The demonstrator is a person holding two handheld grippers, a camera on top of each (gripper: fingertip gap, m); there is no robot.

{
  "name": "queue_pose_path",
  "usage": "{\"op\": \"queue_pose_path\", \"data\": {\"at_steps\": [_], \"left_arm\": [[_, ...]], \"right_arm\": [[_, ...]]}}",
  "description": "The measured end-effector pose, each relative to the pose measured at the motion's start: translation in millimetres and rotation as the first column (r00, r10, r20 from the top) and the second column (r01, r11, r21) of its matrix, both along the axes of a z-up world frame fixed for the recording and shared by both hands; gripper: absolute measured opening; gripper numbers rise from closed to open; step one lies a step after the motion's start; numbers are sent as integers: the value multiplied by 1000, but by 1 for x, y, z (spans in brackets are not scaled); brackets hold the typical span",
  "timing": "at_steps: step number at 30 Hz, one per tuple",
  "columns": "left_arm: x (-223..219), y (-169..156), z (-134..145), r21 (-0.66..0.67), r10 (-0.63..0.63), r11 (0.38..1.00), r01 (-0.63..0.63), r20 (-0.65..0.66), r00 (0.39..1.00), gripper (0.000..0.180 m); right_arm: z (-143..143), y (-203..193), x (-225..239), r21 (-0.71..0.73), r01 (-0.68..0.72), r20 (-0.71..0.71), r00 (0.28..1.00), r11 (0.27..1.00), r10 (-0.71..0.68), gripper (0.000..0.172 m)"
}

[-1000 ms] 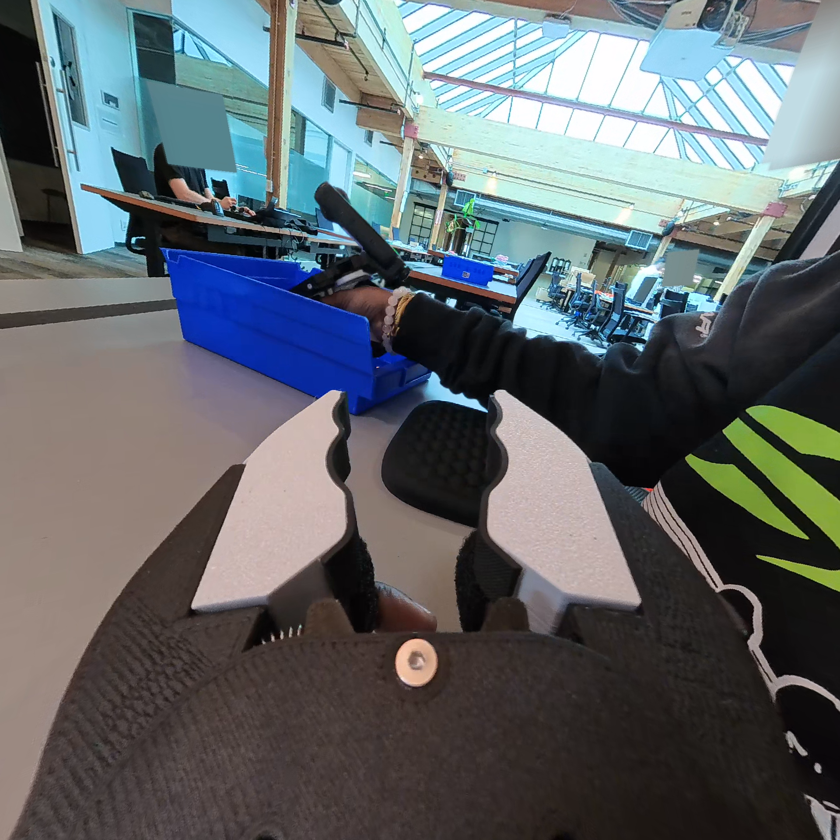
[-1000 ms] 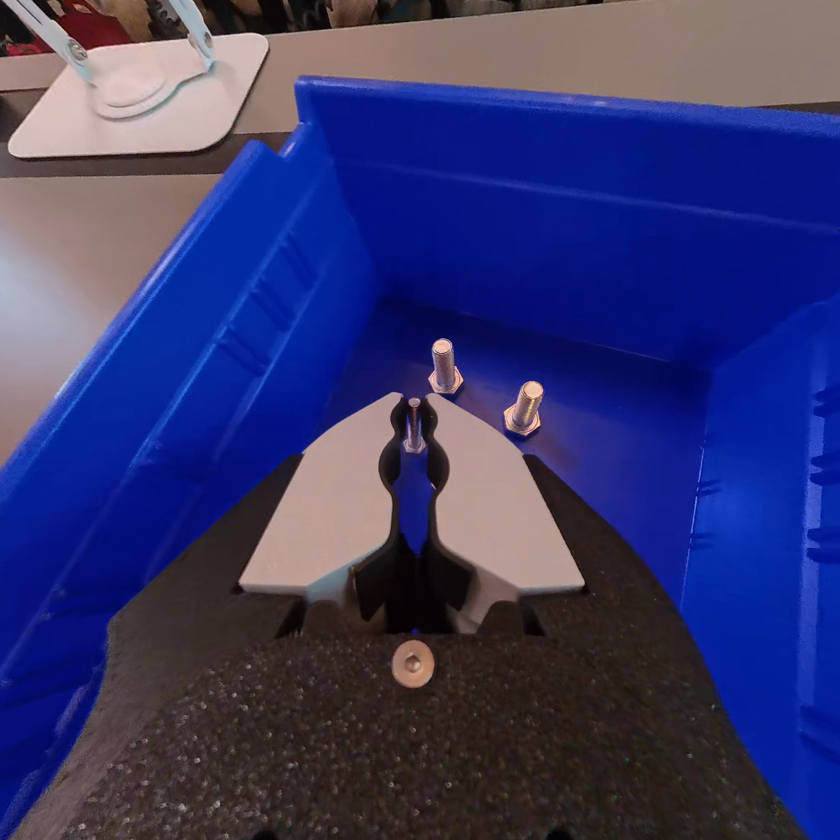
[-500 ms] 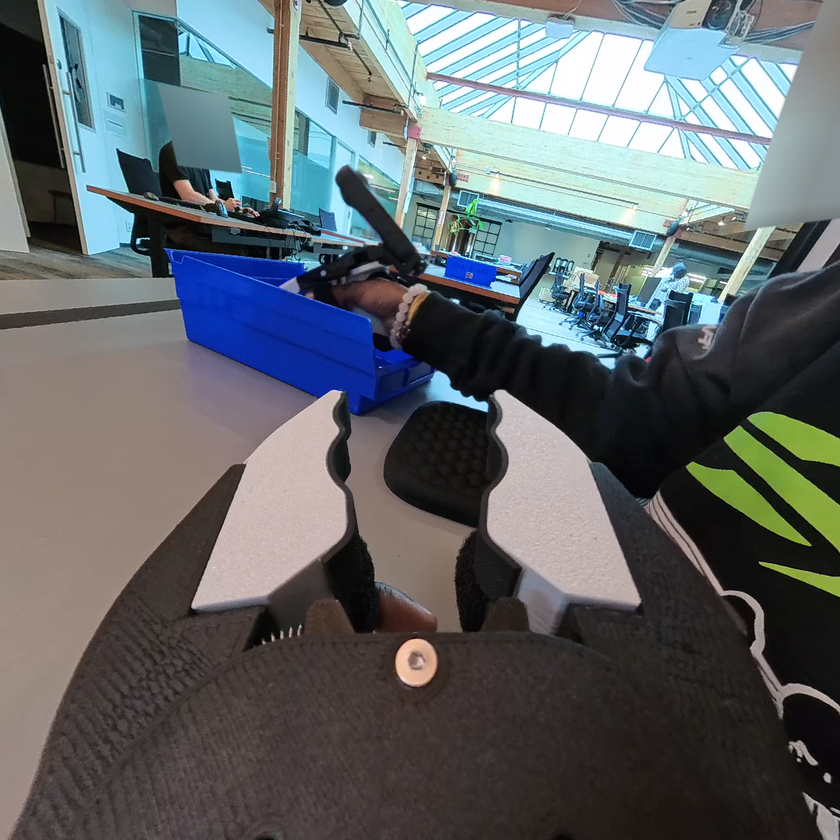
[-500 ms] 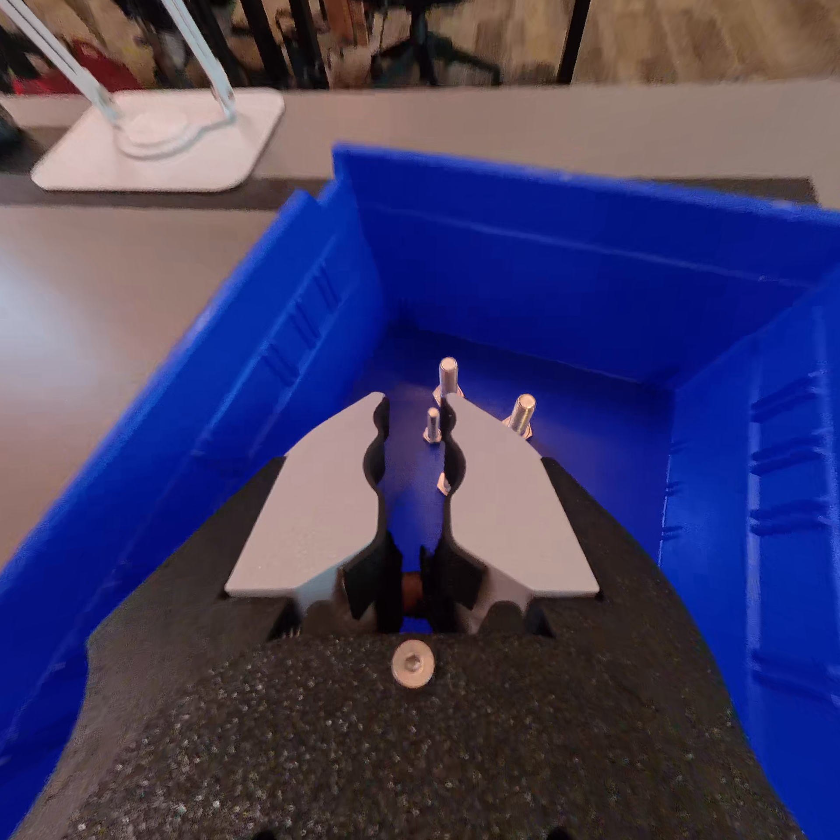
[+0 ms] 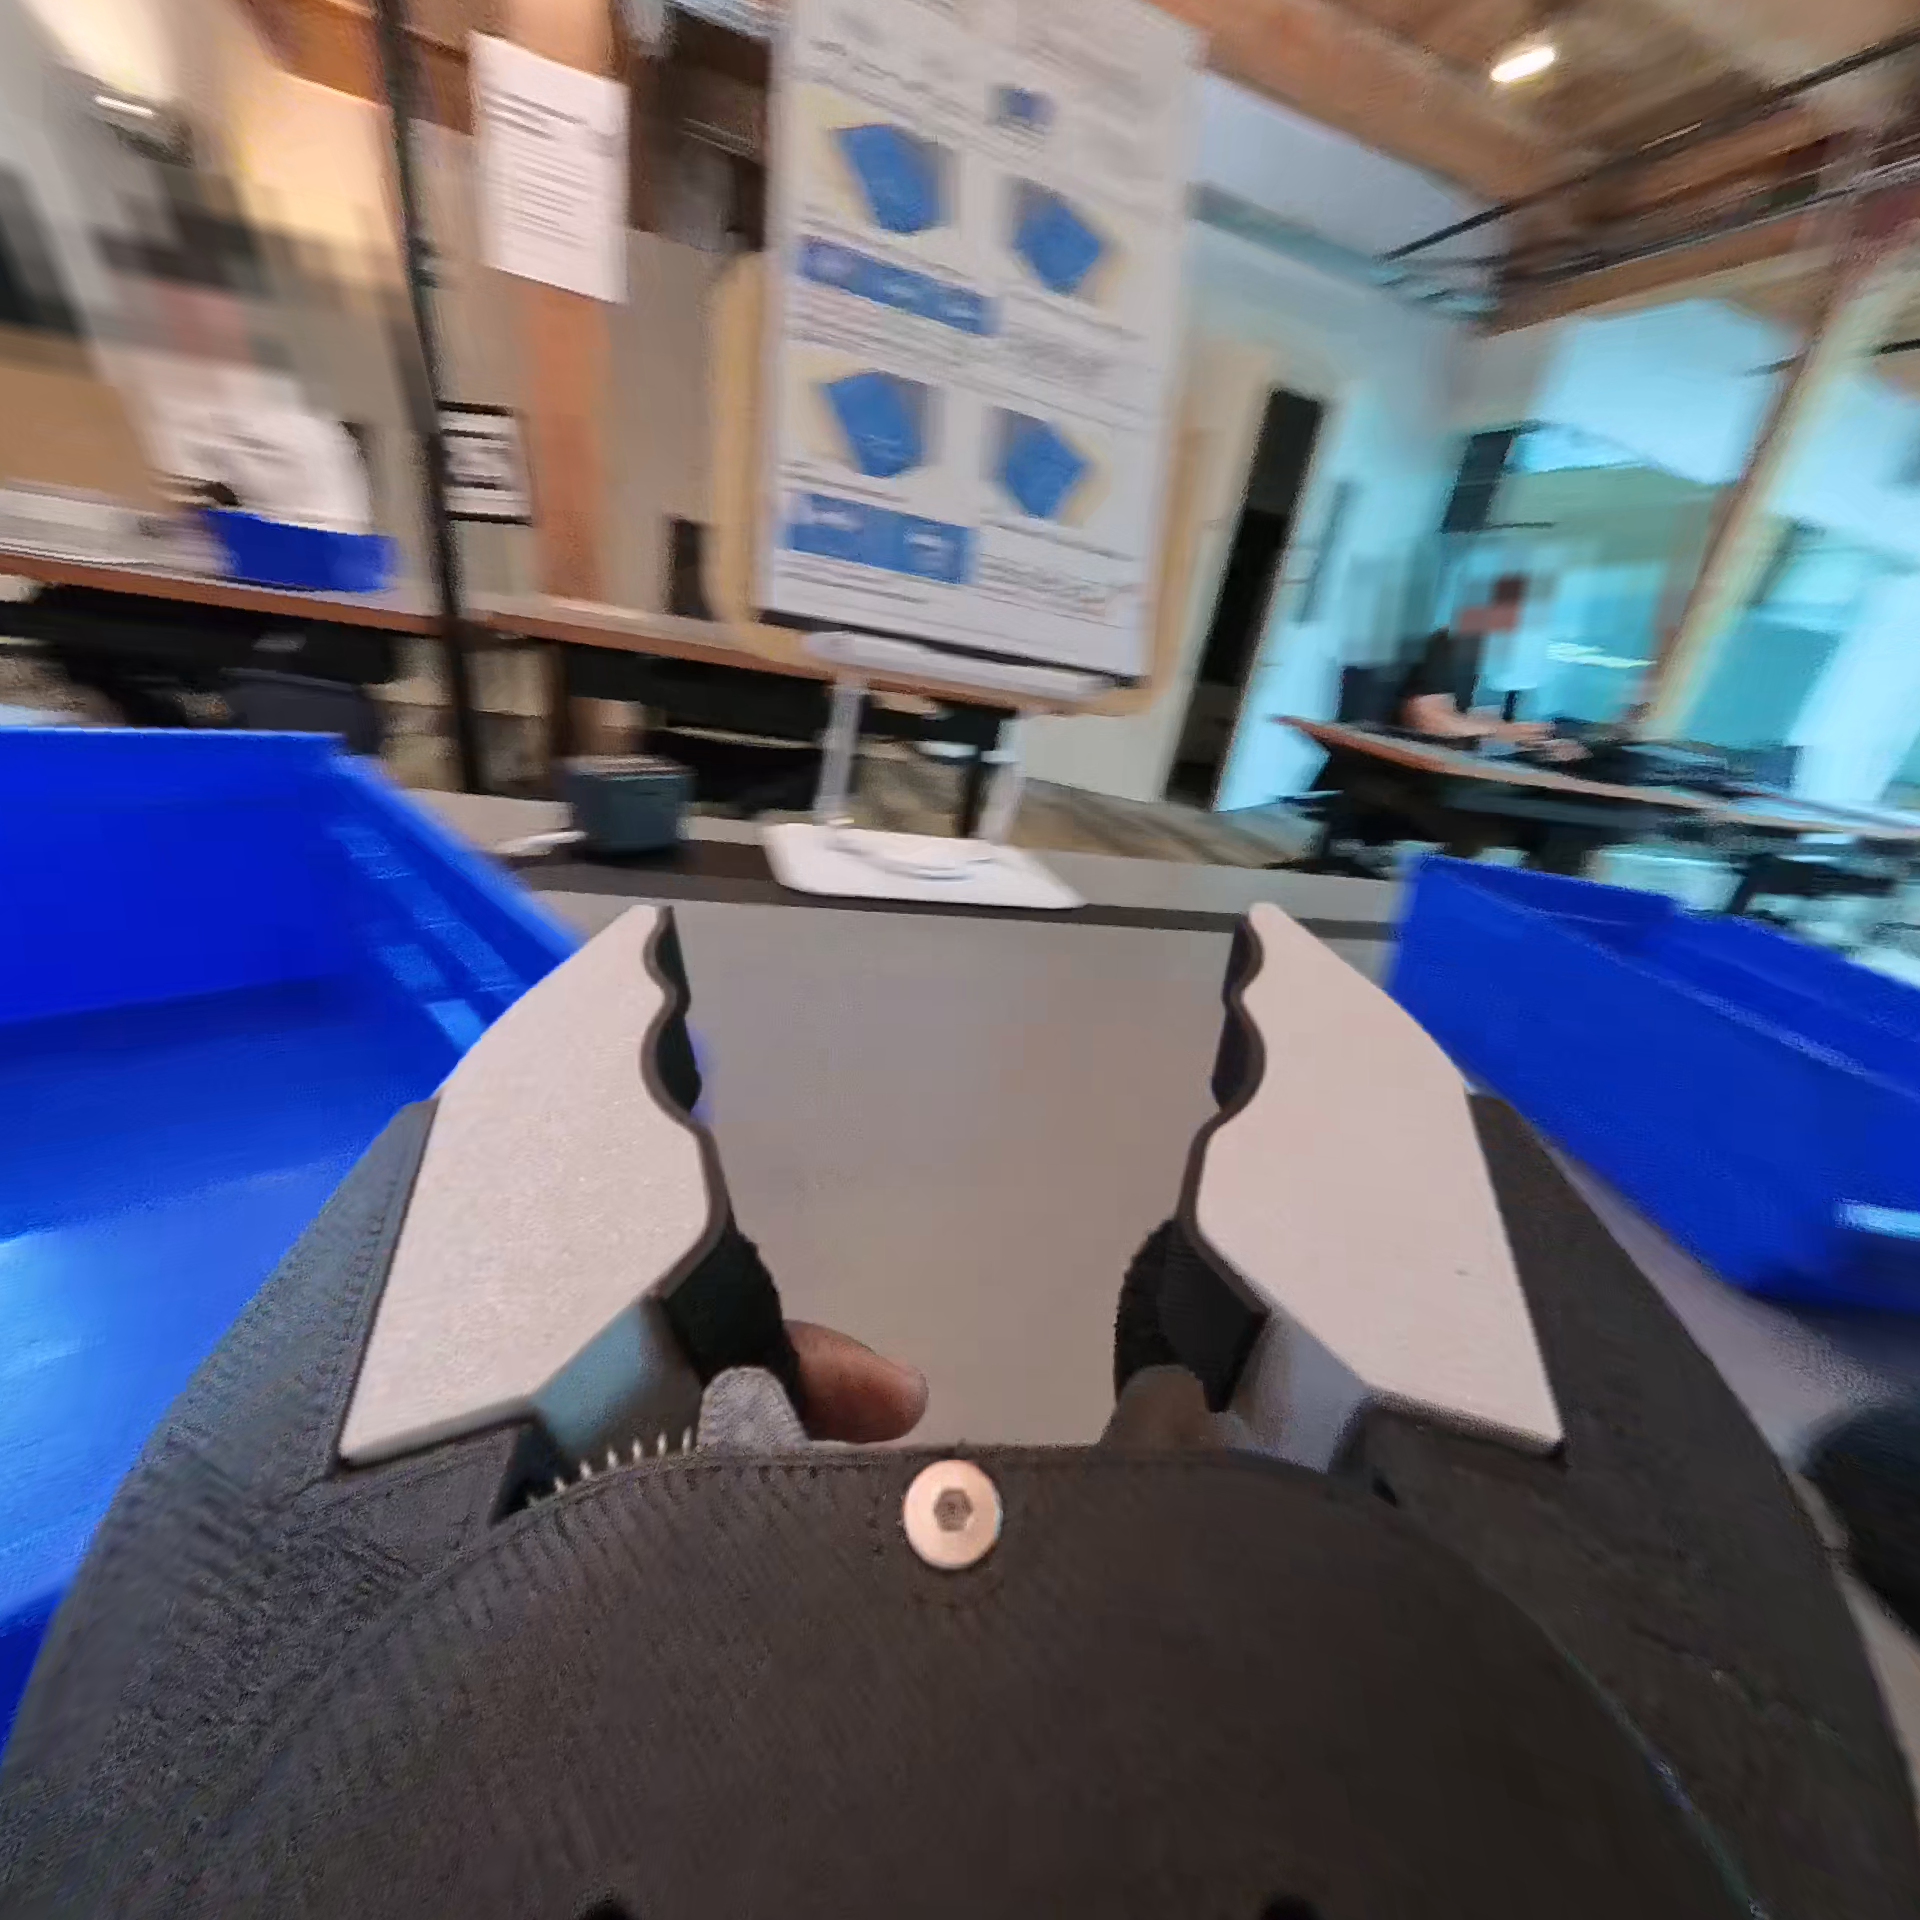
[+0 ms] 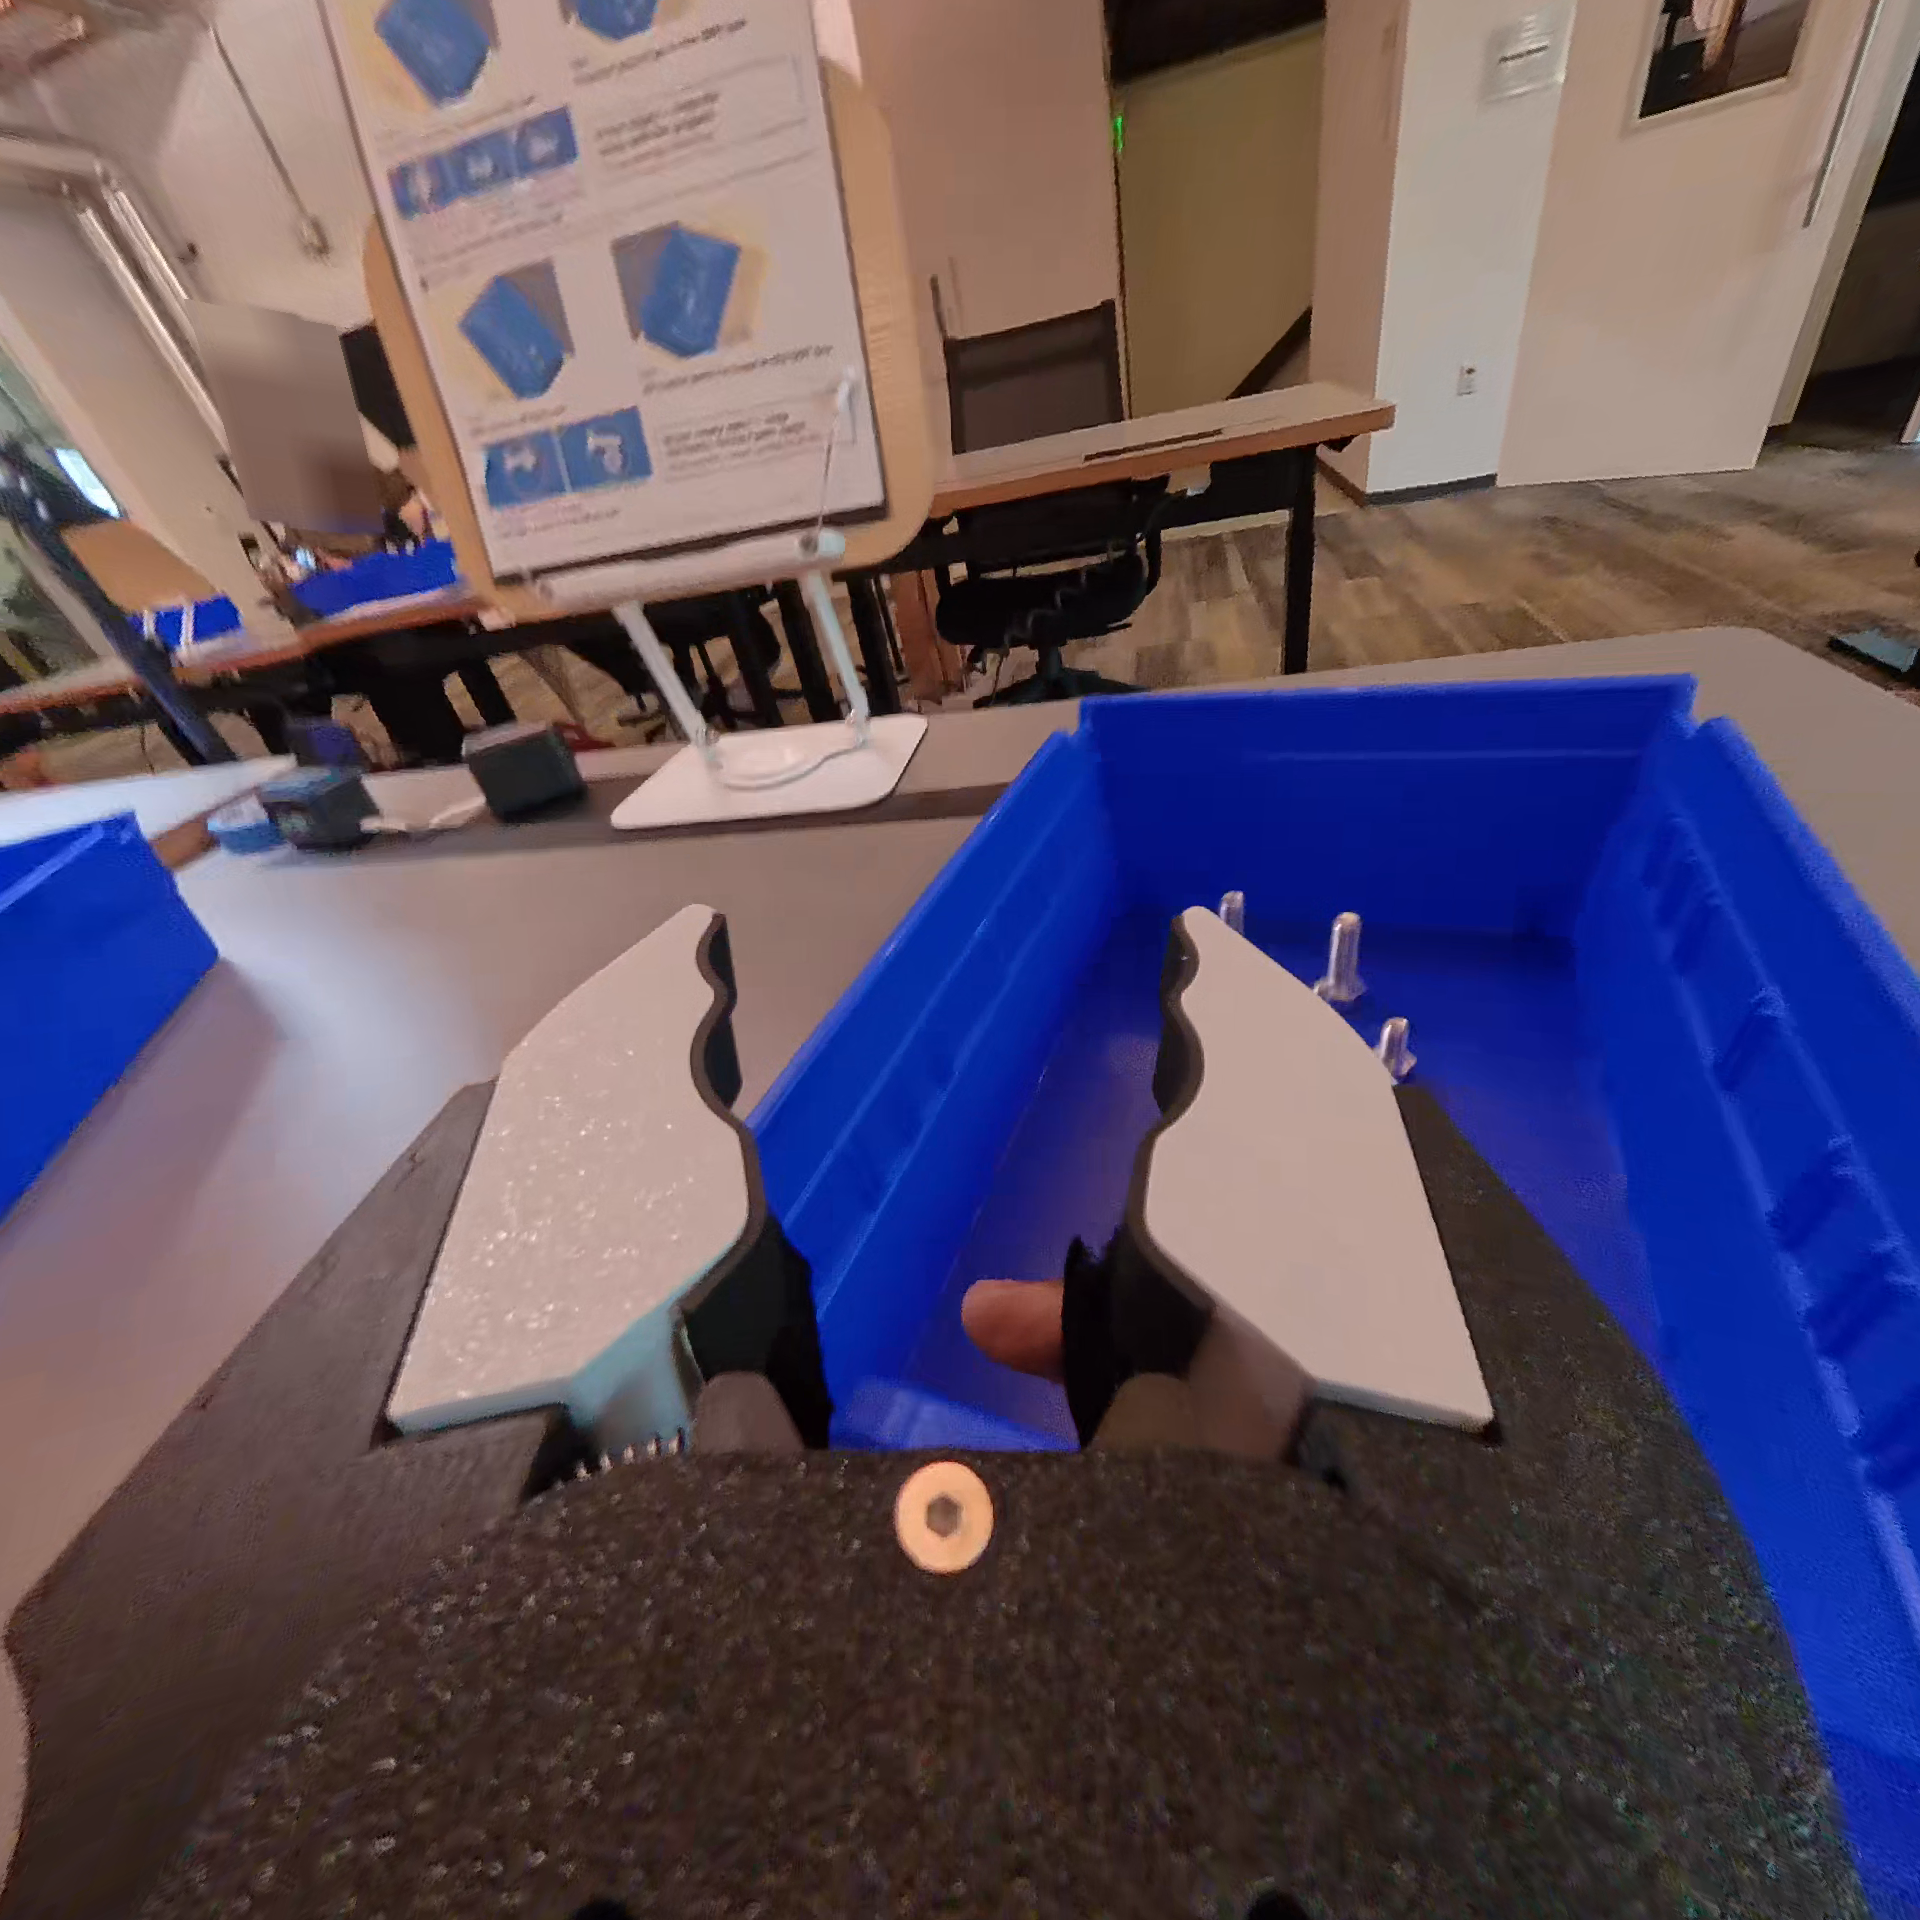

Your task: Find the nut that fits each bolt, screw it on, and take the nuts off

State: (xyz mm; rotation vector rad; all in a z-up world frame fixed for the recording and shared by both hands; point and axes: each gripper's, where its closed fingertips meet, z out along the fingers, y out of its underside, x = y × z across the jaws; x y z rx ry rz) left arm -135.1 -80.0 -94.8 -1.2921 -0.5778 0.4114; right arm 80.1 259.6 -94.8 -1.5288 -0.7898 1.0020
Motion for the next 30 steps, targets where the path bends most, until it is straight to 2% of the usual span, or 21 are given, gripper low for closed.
{"op": "queue_pose_path", "data": {"at_steps": [2,4,7,11,13,16,22,30], "left_arm": [[-27,-19,-13,-89,98,992,-94,35,995,101],[-42,-26,-31,-186,129,976,-111,86,988,101],[-51,-22,-42,-238,126,967,-88,147,981,95],[-64,-7,-60,-429,150,899,-87,116,982,81],[-69,-3,-71,-505,145,861,-65,122,982,58],[-77,-5,-71,-523,166,847,-92,97,981,36],[-69,3,-70,-543,115,837,-70,50,992,34],[-40,38,-70,-570,-91,817,91,29,995,32]], "right_arm": [[-15,-17,-5,40,-16,82,997,999,13,82],[-32,-30,-12,67,-34,168,986,997,22,82],[-55,-43,-24,88,-47,290,957,995,20,80],[-79,-45,-34,92,-48,425,905,995,4,62],[-85,-44,-35,103,-45,467,884,994,-9,44],[-86,-40,-34,142,-24,487,872,990,-49,25],[-86,-41,-36,181,-38,502,863,983,-60,23],[-86,-60,-55,191,-117,512,859,975,3,23]]}}
